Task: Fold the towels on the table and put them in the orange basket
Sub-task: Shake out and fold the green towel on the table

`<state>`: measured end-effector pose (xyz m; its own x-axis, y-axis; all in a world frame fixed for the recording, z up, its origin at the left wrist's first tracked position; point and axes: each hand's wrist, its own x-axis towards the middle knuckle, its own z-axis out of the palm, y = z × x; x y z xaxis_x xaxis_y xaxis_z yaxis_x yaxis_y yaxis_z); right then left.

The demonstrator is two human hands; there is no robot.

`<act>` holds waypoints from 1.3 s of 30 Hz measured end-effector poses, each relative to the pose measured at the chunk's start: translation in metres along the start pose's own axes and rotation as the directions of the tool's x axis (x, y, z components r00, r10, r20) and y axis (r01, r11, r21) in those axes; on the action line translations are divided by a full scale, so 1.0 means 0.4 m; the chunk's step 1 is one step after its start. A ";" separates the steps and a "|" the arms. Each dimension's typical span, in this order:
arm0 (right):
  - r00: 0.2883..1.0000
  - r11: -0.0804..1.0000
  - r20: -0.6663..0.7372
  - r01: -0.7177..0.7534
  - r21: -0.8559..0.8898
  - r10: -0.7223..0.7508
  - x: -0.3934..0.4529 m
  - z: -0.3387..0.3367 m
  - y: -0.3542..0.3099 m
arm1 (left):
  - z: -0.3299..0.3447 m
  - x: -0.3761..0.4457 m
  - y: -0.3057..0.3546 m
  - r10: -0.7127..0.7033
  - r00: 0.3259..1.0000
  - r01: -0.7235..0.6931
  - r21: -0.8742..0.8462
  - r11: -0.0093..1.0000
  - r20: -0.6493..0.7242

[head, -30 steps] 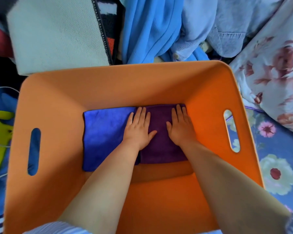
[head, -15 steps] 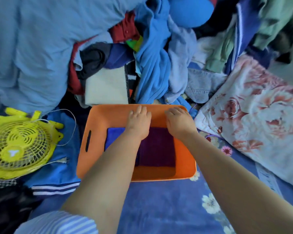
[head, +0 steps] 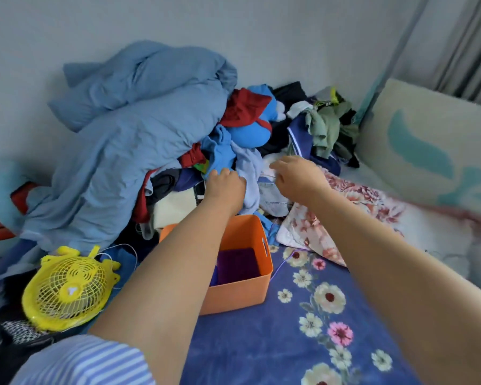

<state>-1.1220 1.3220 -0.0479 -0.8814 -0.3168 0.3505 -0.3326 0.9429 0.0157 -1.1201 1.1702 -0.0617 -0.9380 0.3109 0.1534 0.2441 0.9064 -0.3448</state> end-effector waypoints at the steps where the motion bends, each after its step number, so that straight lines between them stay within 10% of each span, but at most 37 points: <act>1: 0.999 1.000 -0.018 -0.028 -0.012 0.028 -0.032 -0.038 0.006 | -0.032 -0.022 0.010 0.001 1.000 -0.001 -0.008 1.000 -0.006; 10: 0.806 0.817 -0.271 -0.567 -0.100 0.526 -0.595 -0.347 0.099 | -0.332 -0.253 0.339 0.302 0.935 -0.333 -0.168 0.928 -0.185; 17: 0.552 0.547 -0.364 -0.827 -0.127 0.750 -1.132 -0.580 0.189 | -0.583 -0.507 0.798 0.579 0.748 -0.658 -0.253 0.709 -0.324; 39: -0.097 -0.240 -0.537 -0.950 -0.201 0.838 -2.657 -1.129 0.190 | -1.185 -1.554 1.939 0.809 0.069 -0.991 -0.131 -0.009 -0.584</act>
<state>-0.0590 1.7767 0.0038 -0.0126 0.8759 0.4824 0.9843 0.0957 -0.1480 -0.2310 1.8153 0.0144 0.2761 0.9218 0.2722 0.9598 -0.2792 -0.0280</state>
